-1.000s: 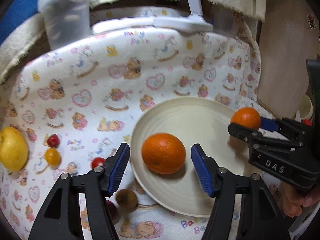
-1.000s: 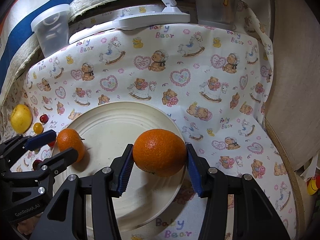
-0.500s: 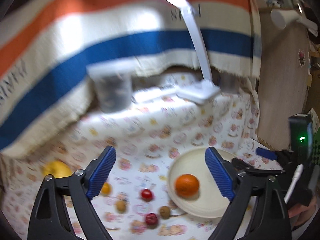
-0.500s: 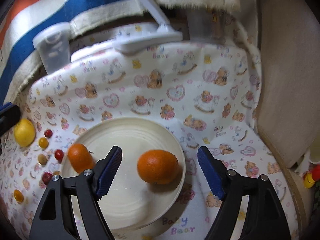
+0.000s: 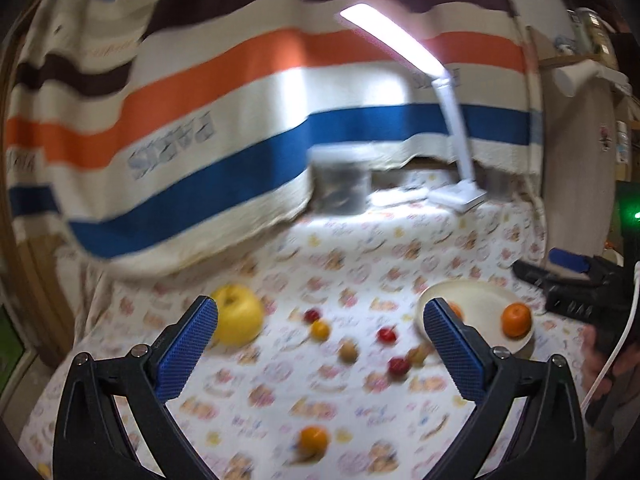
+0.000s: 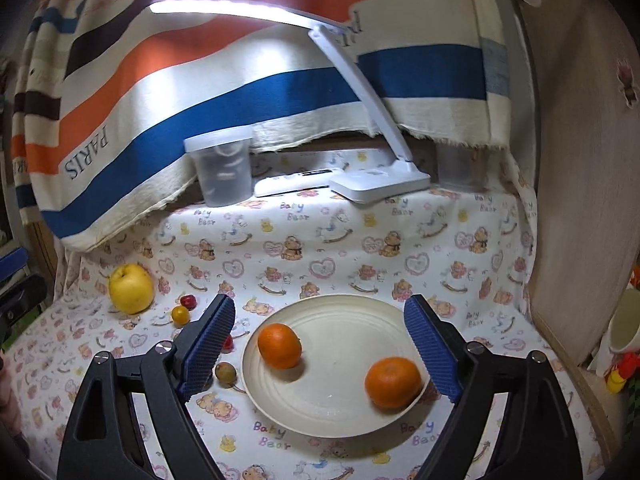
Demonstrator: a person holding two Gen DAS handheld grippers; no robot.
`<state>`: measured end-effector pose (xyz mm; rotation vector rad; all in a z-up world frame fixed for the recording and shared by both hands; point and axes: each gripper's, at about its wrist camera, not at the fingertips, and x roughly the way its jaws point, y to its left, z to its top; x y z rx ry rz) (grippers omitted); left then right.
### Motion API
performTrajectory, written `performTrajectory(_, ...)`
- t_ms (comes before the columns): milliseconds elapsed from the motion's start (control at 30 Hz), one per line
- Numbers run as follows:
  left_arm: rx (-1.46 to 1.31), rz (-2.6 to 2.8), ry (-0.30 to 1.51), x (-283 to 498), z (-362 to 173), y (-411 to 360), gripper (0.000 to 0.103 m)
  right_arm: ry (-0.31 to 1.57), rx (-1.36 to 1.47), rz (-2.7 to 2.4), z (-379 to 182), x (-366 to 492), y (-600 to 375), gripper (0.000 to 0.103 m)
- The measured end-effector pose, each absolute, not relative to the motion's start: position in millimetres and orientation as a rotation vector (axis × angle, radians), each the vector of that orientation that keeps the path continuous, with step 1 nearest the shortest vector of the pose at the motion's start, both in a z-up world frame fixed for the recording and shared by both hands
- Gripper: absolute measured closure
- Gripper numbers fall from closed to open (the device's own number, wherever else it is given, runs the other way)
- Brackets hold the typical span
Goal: Organize fruits
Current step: 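Move the left gripper to the small tangerine and close on it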
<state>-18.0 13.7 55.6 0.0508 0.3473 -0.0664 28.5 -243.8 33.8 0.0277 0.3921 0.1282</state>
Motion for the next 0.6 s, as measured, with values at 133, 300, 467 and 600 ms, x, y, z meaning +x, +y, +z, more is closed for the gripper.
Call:
performTrajectory(133, -0.033, -0.035, 0.484, -12, 38, 47, 0.001, 0.402, 0.04, 0.117, 28, 31, -245, 0.014)
performTrajectory(300, -0.098, -0.028, 0.656, -2, 8, 64, 0.013, 0.409, 0.01, 0.095, 22, 35, -242, 0.014)
performTrajectory(467, -0.152, -0.099, 0.781, 1, -21, 60, 0.032, 0.426, -0.016, 0.096, 16, 40, -237, 0.014)
performTrajectory(600, -0.118, -0.086, 0.822, 4, -29, 48, 0.034, 0.43, -0.041, 0.088, 12, 40, -233, 0.014)
